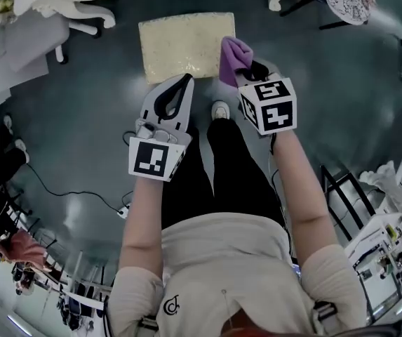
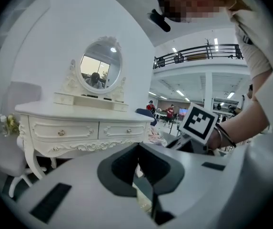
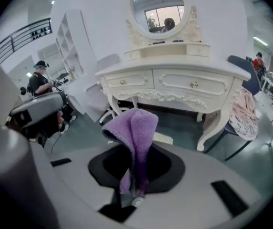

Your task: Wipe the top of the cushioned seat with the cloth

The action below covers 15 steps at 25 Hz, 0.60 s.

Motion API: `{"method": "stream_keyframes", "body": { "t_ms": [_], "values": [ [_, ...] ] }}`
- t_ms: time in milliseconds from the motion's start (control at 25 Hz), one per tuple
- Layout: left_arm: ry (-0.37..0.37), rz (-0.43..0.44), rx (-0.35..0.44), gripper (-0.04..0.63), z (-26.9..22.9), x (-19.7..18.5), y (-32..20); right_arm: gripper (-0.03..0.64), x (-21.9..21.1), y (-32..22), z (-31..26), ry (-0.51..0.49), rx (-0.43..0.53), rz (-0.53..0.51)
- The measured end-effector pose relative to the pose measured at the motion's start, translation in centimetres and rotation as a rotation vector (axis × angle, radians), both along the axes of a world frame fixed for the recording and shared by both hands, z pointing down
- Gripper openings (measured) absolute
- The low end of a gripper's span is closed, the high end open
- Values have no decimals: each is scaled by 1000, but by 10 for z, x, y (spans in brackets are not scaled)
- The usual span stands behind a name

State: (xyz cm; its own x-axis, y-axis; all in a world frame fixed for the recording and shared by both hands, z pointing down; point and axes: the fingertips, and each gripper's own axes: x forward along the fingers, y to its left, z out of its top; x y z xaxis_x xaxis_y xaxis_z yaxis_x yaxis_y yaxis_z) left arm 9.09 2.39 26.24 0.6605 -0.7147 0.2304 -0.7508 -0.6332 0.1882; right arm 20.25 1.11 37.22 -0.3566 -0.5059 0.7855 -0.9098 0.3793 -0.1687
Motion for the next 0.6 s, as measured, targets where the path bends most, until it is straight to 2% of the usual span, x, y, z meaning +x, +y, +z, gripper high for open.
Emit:
{"method": "stream_keyframes", "body": {
  "t_ms": [200,400,480,600],
  "values": [
    [-25,-4,26,14,-53,-37,7,77,-7,-4,-88,-8,131,-8],
    [-90,-5,22,12,-103,-59,18,78,-14,10,-155,1,225,-41],
    [-72,-25,36,13,-128,-67,10,78,-19,8,-179,14,265,-62],
    [-44,-31,97,12,-165,-75,-12,80,-26,-14,-217,22,363,-55]
  ]
}}
